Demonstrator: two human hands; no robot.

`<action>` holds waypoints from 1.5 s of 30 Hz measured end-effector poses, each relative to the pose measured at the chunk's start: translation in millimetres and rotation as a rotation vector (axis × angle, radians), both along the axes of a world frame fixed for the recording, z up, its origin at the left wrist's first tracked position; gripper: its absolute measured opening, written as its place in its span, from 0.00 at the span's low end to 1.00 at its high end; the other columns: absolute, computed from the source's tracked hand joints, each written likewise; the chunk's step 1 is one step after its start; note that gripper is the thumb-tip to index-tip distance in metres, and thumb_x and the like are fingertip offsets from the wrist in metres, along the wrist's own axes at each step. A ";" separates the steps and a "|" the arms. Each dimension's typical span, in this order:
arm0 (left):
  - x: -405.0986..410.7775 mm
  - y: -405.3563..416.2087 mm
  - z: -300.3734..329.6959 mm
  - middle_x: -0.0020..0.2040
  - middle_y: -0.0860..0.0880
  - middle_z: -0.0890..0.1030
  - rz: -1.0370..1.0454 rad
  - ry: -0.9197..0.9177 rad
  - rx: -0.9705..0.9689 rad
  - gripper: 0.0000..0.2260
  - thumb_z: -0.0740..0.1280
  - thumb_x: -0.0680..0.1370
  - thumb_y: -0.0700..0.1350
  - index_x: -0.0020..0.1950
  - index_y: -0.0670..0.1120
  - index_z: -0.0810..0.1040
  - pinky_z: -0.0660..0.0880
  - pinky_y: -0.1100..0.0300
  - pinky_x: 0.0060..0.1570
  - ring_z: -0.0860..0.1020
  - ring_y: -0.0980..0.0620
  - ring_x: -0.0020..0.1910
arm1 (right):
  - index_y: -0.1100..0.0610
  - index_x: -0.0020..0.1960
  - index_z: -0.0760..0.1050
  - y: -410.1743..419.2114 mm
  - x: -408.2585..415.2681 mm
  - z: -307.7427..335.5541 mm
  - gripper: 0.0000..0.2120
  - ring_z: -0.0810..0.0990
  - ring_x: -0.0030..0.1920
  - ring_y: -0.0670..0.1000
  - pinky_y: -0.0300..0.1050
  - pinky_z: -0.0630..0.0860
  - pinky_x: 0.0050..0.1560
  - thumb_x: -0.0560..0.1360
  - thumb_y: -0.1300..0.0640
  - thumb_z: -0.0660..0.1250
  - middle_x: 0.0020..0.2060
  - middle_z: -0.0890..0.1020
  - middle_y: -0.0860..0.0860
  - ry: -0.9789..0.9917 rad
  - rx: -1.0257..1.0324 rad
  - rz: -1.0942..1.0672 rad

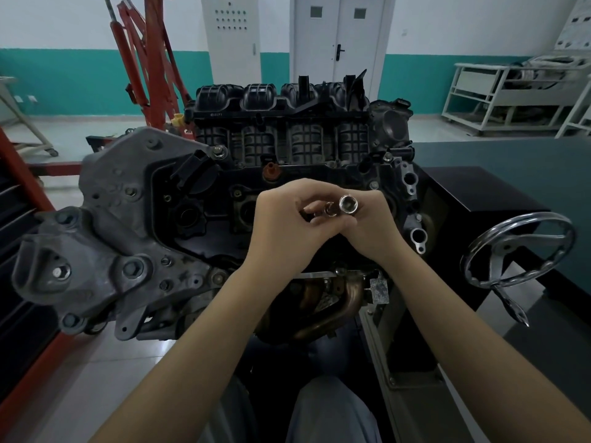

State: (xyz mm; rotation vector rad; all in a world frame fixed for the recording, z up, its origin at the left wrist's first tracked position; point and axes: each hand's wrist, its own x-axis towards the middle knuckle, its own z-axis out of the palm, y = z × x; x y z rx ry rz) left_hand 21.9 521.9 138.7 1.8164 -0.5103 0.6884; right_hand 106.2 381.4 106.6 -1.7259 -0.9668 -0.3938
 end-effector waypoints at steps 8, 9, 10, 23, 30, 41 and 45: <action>1.8 3.7 -1.7 0.47 0.48 0.85 -0.089 0.018 -0.079 0.13 0.73 0.71 0.30 0.50 0.45 0.83 0.79 0.52 0.54 0.83 0.51 0.49 | 0.56 0.54 0.78 -1.3 -1.9 1.3 0.13 0.82 0.46 0.39 0.33 0.75 0.48 0.71 0.68 0.69 0.43 0.83 0.40 -0.016 -0.006 -0.001; 1.8 3.8 -1.6 0.47 0.47 0.85 -0.084 0.020 -0.054 0.12 0.74 0.70 0.31 0.50 0.43 0.83 0.79 0.52 0.54 0.83 0.51 0.49 | 0.59 0.53 0.80 -1.6 -0.8 0.5 0.12 0.83 0.46 0.43 0.37 0.77 0.49 0.70 0.69 0.71 0.43 0.84 0.46 -0.007 0.003 -0.016; 2.0 3.2 -1.9 0.46 0.48 0.85 -0.048 0.013 -0.024 0.12 0.75 0.69 0.33 0.50 0.43 0.83 0.80 0.53 0.53 0.83 0.52 0.49 | 0.63 0.52 0.81 -1.8 0.1 -0.2 0.11 0.84 0.46 0.47 0.41 0.78 0.49 0.70 0.70 0.72 0.43 0.85 0.52 -0.001 0.008 -0.028; 2.8 -1.4 -2.7 0.43 0.54 0.84 0.034 -0.013 -0.004 0.12 0.77 0.67 0.36 0.47 0.49 0.83 0.79 0.61 0.50 0.82 0.58 0.46 | 0.56 0.49 0.81 0.2 -1.4 0.8 0.12 0.83 0.45 0.42 0.35 0.76 0.47 0.69 0.69 0.73 0.41 0.84 0.45 -0.008 0.006 -0.027; 3.3 0.7 -3.5 0.46 0.48 0.85 -0.065 0.005 -0.025 0.11 0.73 0.71 0.32 0.51 0.43 0.83 0.79 0.54 0.53 0.83 0.53 0.49 | 0.54 0.54 0.78 0.6 -3.0 0.8 0.14 0.82 0.48 0.37 0.31 0.74 0.49 0.71 0.66 0.71 0.42 0.83 0.35 -0.003 -0.003 0.020; 1.8 2.1 -0.6 0.47 0.47 0.85 -0.104 0.017 -0.042 0.11 0.72 0.71 0.31 0.51 0.42 0.83 0.79 0.51 0.54 0.83 0.52 0.50 | 0.51 0.54 0.76 1.8 -3.5 2.7 0.14 0.81 0.47 0.35 0.28 0.74 0.48 0.72 0.65 0.69 0.42 0.82 0.31 -0.013 -0.032 0.024; 1.0 0.4 -0.7 0.46 0.49 0.84 -0.057 -0.009 0.017 0.11 0.76 0.69 0.34 0.50 0.43 0.83 0.79 0.56 0.52 0.83 0.54 0.49 | 0.57 0.48 0.81 0.1 1.4 -1.2 0.12 0.84 0.44 0.45 0.38 0.78 0.46 0.69 0.70 0.73 0.41 0.84 0.46 0.001 0.015 -0.021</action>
